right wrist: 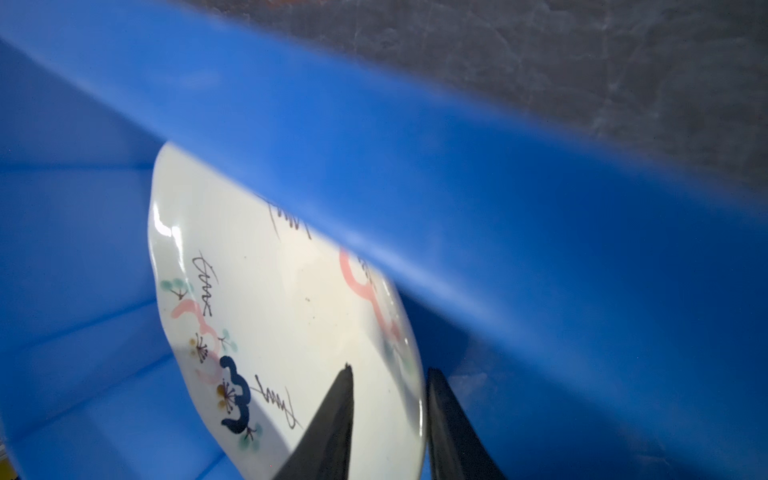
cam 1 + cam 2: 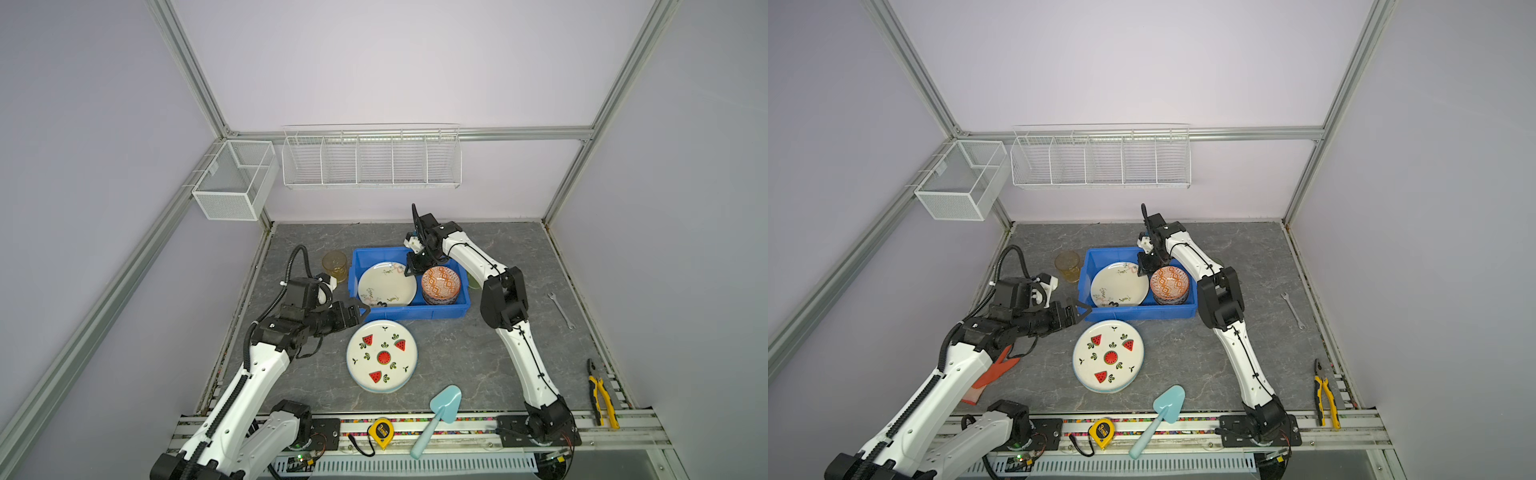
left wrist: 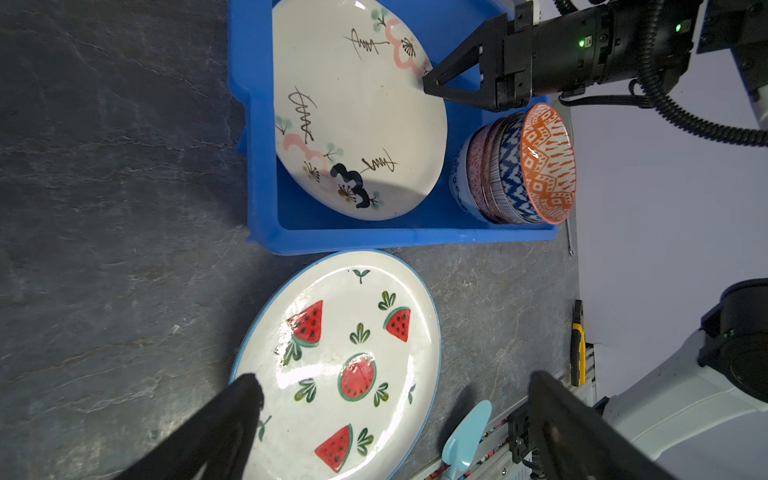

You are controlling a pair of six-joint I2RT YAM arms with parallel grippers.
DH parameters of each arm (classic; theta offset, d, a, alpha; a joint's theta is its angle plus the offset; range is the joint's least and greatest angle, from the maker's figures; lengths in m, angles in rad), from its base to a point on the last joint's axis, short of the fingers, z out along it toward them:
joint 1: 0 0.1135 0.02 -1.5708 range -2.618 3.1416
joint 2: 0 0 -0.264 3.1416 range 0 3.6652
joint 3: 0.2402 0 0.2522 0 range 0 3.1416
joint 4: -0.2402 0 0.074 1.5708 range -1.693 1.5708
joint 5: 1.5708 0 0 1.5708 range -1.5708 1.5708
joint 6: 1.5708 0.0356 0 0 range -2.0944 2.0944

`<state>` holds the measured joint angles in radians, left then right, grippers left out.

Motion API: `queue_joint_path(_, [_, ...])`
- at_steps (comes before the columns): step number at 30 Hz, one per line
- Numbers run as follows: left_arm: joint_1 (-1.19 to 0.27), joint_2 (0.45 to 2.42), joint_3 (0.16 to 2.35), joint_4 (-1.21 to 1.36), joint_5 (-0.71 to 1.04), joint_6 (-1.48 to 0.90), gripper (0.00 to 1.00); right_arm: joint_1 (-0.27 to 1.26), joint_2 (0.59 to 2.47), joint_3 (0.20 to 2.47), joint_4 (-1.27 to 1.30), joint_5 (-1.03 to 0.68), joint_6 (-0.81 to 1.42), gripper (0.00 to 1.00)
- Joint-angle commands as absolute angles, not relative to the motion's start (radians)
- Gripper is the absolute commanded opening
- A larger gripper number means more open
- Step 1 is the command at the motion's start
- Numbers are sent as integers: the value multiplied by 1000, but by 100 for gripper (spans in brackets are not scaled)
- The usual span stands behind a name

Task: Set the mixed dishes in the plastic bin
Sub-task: 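Set the plate down in the bin and open the right gripper, then move the right gripper from the bin down to the watermelon plate rim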

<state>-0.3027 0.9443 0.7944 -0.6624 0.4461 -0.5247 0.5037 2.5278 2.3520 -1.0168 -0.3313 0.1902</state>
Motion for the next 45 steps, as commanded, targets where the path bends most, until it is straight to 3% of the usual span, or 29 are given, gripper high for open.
queue_joint_path(1, [-298,947,785,-649,454,-514,100,508,2539,2332,-996,-345,168,34])
queue_joint_path(32, [-299,893,799,-682,449,-533,100,494,2282,2307,-974,-227,138,42])
queue_joint_path(39, [-299,890,862,-807,415,-543,100,502,2122,2207,-972,-219,159,43])
queue_joint_path(45, [-299,905,907,-914,372,-537,100,539,1894,1995,-926,-194,183,45])
